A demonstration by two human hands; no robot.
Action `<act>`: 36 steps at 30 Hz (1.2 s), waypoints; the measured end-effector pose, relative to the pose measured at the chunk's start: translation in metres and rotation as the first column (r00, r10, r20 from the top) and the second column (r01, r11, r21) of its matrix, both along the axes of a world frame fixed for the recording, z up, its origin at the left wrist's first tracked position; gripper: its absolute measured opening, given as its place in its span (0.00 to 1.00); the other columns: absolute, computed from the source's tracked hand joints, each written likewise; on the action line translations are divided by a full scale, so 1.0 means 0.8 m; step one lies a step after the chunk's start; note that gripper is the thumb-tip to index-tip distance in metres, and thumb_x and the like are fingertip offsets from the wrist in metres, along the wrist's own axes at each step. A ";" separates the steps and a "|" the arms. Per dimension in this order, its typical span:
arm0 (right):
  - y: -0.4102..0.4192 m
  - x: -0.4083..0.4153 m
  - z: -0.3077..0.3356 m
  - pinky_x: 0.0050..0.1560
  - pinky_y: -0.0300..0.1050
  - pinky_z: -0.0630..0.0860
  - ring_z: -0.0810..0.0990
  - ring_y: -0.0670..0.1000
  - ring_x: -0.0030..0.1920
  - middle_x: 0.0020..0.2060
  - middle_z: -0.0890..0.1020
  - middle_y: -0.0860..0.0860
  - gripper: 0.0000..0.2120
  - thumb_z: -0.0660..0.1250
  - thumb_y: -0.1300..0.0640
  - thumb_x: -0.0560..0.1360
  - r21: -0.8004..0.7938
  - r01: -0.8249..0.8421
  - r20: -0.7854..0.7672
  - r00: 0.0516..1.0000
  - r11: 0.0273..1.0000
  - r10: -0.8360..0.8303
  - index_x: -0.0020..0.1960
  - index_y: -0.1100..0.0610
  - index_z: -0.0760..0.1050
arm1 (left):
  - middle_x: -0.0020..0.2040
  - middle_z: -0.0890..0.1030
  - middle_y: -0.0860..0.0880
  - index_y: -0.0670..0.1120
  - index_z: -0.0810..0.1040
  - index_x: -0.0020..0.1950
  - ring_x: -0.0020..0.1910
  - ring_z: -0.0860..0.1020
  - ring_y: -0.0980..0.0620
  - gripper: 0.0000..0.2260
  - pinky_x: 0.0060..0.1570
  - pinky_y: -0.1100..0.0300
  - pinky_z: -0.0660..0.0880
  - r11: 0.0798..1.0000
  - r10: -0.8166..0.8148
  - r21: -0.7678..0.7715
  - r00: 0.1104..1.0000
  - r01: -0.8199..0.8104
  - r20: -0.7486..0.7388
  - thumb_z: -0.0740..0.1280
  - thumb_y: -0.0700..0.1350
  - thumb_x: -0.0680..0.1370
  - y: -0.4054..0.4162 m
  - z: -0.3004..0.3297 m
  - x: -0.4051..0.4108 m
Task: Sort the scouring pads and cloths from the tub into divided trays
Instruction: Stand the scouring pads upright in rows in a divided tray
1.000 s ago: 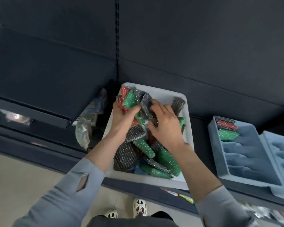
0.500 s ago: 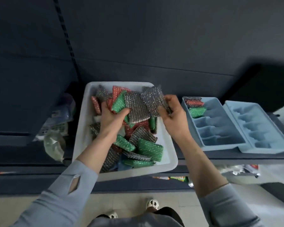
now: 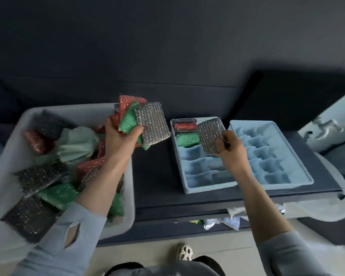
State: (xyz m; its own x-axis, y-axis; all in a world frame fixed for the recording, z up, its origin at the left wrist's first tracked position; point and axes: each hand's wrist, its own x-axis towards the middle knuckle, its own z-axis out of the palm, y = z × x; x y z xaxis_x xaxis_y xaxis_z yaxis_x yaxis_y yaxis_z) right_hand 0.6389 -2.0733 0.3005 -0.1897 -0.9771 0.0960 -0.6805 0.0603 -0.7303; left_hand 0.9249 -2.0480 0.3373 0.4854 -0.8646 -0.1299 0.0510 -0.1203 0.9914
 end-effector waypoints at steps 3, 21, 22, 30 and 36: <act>-0.025 -0.027 -0.011 0.48 0.47 0.75 0.81 0.55 0.45 0.45 0.84 0.52 0.11 0.69 0.57 0.75 0.043 -0.136 -0.081 0.987 0.990 0.139 0.57 0.54 0.77 | 0.51 0.82 0.55 0.51 0.69 0.62 0.52 0.82 0.53 0.27 0.57 0.43 0.78 0.998 0.053 -0.023 0.996 -0.055 -0.070 0.76 0.46 0.67 -0.016 -0.003 -0.030; -0.108 0.026 -0.050 0.26 0.45 0.74 0.80 0.59 0.43 0.33 0.83 0.54 0.19 0.78 0.70 0.58 0.003 -0.536 -0.636 0.650 0.844 0.415 0.46 0.56 0.83 | 0.55 0.80 0.54 0.50 0.67 0.65 0.56 0.80 0.53 0.25 0.62 0.44 0.75 0.990 0.139 0.031 0.987 -0.137 -0.079 0.74 0.42 0.73 -0.035 -0.029 -0.054; -0.110 0.030 -0.057 0.23 0.43 0.73 0.80 0.58 0.42 0.32 0.82 0.54 0.21 0.78 0.72 0.55 0.027 -0.550 -0.663 0.615 0.835 0.426 0.44 0.57 0.82 | 0.54 0.80 0.54 0.51 0.67 0.64 0.55 0.80 0.54 0.24 0.61 0.44 0.76 0.989 0.146 0.032 0.986 -0.144 -0.077 0.74 0.41 0.73 -0.034 -0.029 -0.055; -0.113 0.029 -0.056 0.34 0.46 0.79 0.82 0.57 0.43 0.36 0.83 0.54 0.19 0.83 0.59 0.56 0.060 -0.625 -0.664 0.557 0.778 0.499 0.45 0.57 0.82 | 0.51 0.81 0.55 0.51 0.68 0.62 0.52 0.82 0.55 0.21 0.60 0.44 0.77 0.982 0.188 0.025 0.976 -0.187 -0.110 0.73 0.39 0.74 -0.031 -0.034 -0.063; -0.126 0.037 -0.076 0.26 0.41 0.70 0.76 0.55 0.40 0.29 0.79 0.50 0.16 0.73 0.73 0.55 -0.179 -0.700 -0.690 0.590 0.691 0.419 0.37 0.57 0.80 | 0.50 0.81 0.54 0.49 0.68 0.62 0.49 0.82 0.57 0.20 0.59 0.45 0.78 0.974 0.226 0.004 0.966 -0.228 -0.122 0.72 0.37 0.74 -0.028 -0.035 -0.070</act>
State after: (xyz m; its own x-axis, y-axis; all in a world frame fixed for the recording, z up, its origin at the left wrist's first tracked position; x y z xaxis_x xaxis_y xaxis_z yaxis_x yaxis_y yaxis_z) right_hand 0.6681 -2.1740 0.2401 0.6108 -0.6982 0.3736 -0.7370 -0.6737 -0.0540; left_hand 0.8690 -2.0703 0.3096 0.6504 -0.7350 -0.1918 0.1953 -0.0821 0.9773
